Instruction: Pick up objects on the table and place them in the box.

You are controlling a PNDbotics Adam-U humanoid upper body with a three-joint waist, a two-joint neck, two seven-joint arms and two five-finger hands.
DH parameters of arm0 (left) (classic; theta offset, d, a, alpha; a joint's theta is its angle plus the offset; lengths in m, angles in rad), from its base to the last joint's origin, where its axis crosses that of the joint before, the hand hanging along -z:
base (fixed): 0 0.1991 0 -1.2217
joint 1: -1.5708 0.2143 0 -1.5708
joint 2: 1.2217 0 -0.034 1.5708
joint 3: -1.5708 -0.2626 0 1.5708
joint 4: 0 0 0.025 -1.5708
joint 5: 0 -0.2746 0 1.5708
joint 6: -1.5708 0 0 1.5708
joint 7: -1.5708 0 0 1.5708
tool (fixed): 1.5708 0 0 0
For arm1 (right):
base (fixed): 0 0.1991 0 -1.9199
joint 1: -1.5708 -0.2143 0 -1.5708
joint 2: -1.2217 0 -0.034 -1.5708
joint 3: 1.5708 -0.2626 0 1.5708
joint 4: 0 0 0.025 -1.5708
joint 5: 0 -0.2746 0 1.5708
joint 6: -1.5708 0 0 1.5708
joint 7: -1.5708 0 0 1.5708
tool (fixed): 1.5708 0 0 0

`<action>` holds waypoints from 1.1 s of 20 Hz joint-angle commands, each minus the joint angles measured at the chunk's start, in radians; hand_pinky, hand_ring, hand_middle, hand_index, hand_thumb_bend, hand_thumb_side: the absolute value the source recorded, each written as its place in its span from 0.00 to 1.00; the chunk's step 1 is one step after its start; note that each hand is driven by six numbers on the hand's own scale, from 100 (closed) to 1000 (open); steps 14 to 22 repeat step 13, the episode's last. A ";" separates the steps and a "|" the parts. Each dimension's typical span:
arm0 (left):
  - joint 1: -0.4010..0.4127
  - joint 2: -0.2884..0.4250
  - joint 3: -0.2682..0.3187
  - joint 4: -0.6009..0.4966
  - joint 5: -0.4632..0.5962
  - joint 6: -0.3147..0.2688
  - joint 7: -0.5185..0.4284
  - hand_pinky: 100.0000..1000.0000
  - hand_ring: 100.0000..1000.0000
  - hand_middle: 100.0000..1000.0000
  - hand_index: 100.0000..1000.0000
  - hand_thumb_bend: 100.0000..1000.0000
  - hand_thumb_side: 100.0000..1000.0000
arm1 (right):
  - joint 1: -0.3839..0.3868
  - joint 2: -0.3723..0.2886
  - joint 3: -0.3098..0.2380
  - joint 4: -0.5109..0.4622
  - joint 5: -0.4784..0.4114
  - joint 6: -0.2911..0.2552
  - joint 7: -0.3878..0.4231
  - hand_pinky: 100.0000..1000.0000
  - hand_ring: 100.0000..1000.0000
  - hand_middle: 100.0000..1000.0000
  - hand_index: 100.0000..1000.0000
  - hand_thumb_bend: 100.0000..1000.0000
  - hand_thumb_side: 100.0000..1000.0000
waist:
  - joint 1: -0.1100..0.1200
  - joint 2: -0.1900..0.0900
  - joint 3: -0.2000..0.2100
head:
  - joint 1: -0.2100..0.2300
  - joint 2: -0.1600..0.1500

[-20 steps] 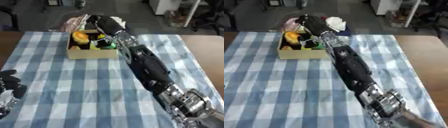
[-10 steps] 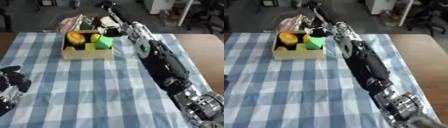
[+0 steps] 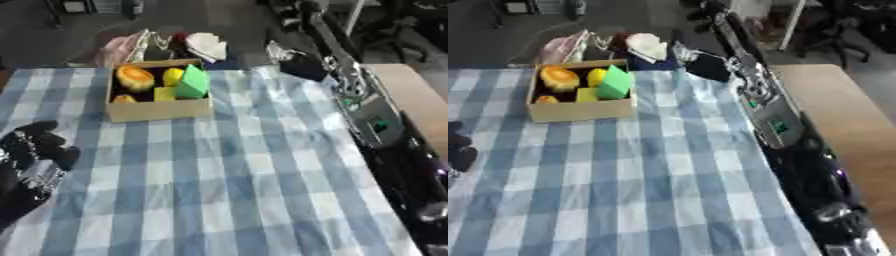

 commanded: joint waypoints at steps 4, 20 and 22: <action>0.010 -0.002 0.011 -0.018 0.004 -0.042 0.022 0.65 0.58 0.56 0.78 0.52 0.47 | 0.155 0.025 -0.055 -0.138 -0.095 0.005 -0.051 0.70 0.79 0.81 0.85 0.00 0.24 | 0.007 0.006 -0.018 | 0.050 0.027; 0.058 -0.024 0.008 -0.014 0.028 -0.073 0.082 0.64 0.57 0.55 0.78 0.50 0.48 | 0.353 0.139 -0.078 -0.196 -0.143 -0.015 -0.122 0.68 0.76 0.78 0.82 0.00 0.19 | 0.025 0.018 -0.023 | 0.117 0.100; 0.058 -0.024 0.008 -0.014 0.028 -0.073 0.082 0.64 0.57 0.55 0.78 0.50 0.48 | 0.353 0.139 -0.078 -0.196 -0.143 -0.015 -0.122 0.68 0.76 0.78 0.82 0.00 0.19 | 0.025 0.018 -0.023 | 0.117 0.100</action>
